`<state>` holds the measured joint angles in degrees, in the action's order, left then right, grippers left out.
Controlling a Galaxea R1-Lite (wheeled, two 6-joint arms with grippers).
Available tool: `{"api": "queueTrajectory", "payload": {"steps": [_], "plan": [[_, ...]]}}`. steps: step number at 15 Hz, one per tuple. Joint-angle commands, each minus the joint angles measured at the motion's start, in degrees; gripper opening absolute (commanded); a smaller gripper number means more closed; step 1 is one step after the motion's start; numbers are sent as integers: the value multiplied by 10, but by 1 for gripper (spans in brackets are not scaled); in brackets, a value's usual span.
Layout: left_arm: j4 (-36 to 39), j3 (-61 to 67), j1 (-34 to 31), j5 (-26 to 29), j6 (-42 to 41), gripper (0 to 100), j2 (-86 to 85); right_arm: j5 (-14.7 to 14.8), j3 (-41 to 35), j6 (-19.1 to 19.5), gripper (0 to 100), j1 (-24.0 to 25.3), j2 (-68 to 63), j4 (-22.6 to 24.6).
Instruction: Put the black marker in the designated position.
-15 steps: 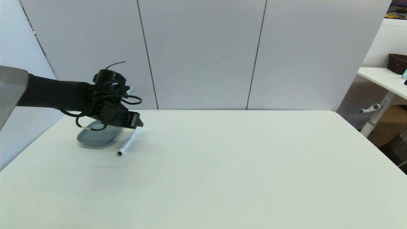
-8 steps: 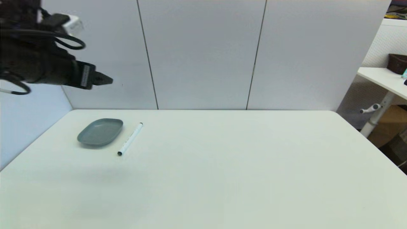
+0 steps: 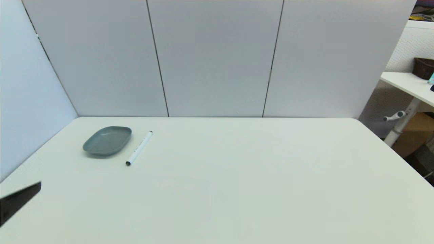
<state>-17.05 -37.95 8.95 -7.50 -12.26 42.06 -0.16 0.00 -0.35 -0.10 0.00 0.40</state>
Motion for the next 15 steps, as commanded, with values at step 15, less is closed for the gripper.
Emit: {"api": "queueTrajectory", "payload": {"steps": [15], "plan": [[171,379,-89,84,97,100,-421,0,0,0,100,0,0,0]]}}
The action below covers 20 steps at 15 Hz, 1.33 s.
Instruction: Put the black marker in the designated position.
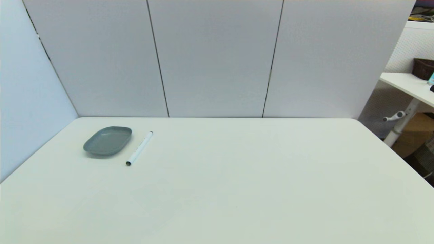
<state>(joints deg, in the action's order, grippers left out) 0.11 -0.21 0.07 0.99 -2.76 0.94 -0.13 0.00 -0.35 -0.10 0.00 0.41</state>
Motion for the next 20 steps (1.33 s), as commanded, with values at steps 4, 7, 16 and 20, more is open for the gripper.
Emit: {"api": "queueTrajectory", "payload": {"steps": [4,7,16,20], "plan": [[-1,2,0,-1,2,100,-10,0,0,0,100,0,0,0],[-1,2,0,-1,2,100,-10,-1,0,2,100,0,0,0],[-1,2,0,-1,3,100,-10,0,0,0,100,0,0,0],[-1,2,0,-1,2,100,-10,0,0,0,100,0,0,0]]}}
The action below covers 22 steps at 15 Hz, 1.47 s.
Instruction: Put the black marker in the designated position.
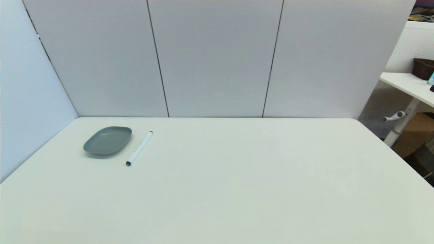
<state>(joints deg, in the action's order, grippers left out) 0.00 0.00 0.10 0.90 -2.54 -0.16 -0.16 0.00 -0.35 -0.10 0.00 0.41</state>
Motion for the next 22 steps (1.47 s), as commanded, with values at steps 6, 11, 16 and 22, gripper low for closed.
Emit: {"api": "queueTrajectory", "payload": {"steps": [6,11,16,22], "plan": [[0,0,0,0,0,100,1,0,0,0,100,0,0,0],[0,0,0,0,0,100,1,0,0,0,100,0,0,0],[0,0,0,0,1,100,1,0,0,-1,100,0,0,0],[0,0,0,0,0,100,2,0,0,-1,100,0,0,0]]}}
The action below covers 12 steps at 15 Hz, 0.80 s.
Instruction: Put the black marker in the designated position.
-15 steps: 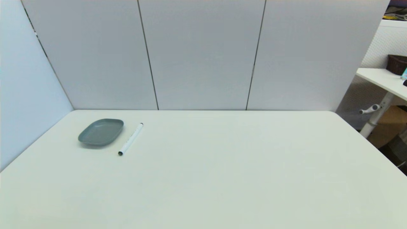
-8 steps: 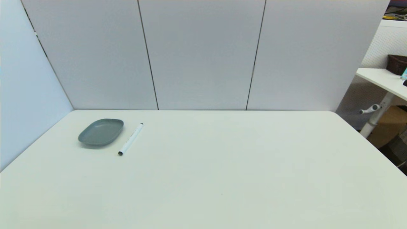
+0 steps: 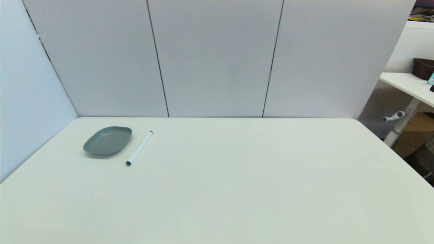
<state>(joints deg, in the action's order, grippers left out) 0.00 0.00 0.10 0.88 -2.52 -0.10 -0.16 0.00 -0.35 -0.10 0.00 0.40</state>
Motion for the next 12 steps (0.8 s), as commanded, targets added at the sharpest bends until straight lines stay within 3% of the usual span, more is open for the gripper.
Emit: {"api": "queueTrajectory", "payload": {"steps": [1,12], "plan": [[0,0,0,0,0,100,0,0,0,0,100,0,0,0],[0,0,0,0,0,100,0,0,0,-3,100,0,0,0]]}}
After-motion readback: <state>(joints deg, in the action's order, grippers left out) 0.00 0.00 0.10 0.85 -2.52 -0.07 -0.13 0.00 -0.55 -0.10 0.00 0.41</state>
